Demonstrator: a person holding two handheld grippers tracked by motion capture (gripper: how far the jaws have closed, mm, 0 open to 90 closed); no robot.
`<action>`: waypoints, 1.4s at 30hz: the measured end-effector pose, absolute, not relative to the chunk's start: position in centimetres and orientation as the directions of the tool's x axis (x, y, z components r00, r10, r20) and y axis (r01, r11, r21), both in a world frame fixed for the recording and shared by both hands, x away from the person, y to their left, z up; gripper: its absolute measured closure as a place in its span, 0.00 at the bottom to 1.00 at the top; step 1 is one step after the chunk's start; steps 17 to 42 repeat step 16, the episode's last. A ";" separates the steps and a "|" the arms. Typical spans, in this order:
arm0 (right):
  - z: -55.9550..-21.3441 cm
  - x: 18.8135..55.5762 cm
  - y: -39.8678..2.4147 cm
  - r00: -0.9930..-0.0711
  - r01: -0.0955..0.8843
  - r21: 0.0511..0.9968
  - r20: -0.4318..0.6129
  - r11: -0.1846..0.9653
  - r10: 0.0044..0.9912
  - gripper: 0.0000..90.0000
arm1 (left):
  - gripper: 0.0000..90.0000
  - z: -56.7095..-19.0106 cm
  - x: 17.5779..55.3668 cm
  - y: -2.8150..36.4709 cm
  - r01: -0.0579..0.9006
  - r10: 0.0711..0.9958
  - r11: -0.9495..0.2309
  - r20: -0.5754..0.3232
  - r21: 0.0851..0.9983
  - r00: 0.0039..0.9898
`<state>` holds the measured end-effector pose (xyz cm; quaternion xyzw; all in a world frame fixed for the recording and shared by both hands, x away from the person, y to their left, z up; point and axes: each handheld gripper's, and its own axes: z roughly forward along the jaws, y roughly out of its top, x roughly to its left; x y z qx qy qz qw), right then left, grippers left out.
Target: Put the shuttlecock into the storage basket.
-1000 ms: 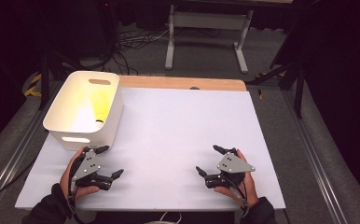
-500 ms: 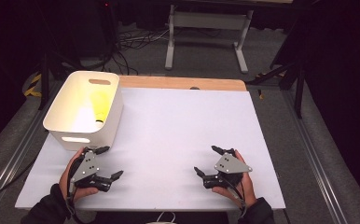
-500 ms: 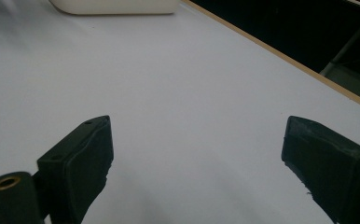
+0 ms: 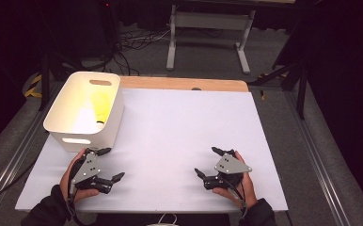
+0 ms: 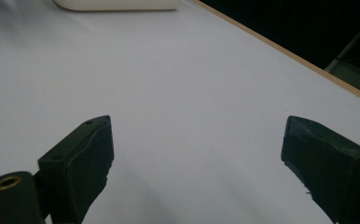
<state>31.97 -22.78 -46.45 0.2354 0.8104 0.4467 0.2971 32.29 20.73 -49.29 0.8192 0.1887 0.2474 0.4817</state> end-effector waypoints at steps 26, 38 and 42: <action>-46.5 32.0 -23.3 -0.709 0.117 0.866 -0.270 0.486 0.652 0.12 | 0.08 -49.4 32.5 20.6 0.080 0.539 -0.469 0.214 0.880 0.814; -46.5 32.0 -23.3 -0.709 0.117 0.866 -0.270 0.486 0.652 0.12 | 0.08 -49.4 32.5 20.6 0.080 0.539 -0.469 0.214 0.880 0.814; -46.5 32.0 -23.3 -0.709 0.117 0.866 -0.270 0.486 0.652 0.12 | 0.08 -49.4 32.5 20.6 0.080 0.539 -0.469 0.214 0.880 0.814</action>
